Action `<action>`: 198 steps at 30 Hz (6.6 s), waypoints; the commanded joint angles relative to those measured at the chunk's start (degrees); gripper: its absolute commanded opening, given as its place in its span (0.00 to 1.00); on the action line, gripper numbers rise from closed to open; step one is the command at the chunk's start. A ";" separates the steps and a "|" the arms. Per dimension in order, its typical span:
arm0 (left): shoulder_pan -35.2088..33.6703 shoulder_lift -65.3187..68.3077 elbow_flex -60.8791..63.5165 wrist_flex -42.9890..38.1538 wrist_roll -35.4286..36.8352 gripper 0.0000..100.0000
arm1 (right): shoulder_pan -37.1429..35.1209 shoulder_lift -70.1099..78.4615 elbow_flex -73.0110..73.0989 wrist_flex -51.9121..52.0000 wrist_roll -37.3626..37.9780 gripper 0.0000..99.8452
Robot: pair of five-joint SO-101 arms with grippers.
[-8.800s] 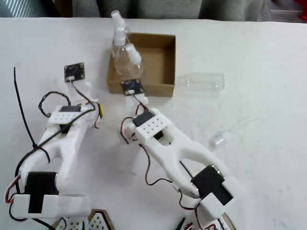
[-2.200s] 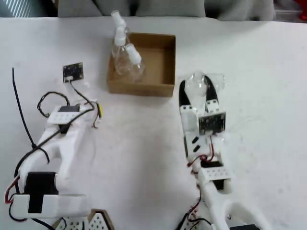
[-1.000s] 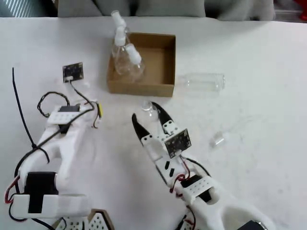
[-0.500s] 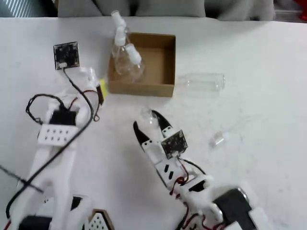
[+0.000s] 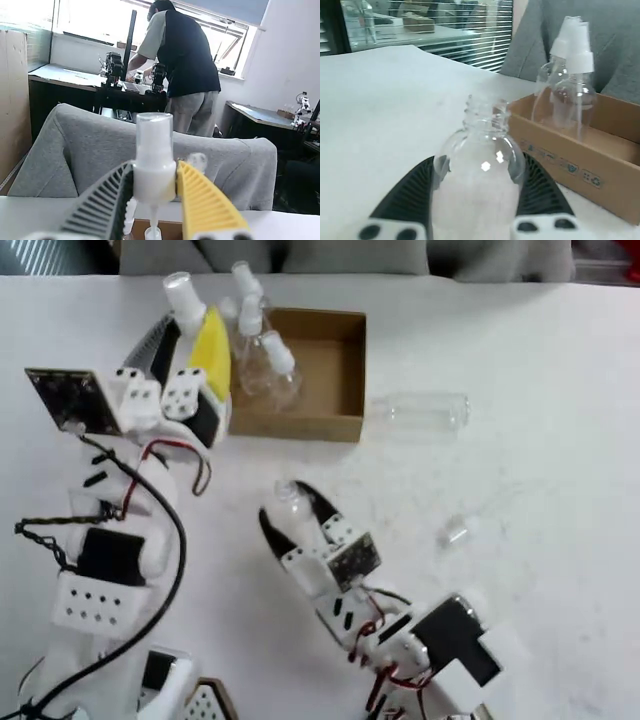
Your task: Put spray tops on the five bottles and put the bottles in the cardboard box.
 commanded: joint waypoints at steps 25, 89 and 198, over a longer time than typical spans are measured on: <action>3.38 -19.03 15.74 -1.67 8.18 0.04 | -7.34 0.40 -6.33 7.16 -0.44 0.02; 7.87 -38.29 35.16 11.43 8.09 0.04 | -5.58 -0.04 -4.57 3.91 -0.09 0.02; 13.14 -38.46 51.87 4.48 -0.79 0.30 | 1.01 -0.04 -2.29 -6.20 -0.35 0.02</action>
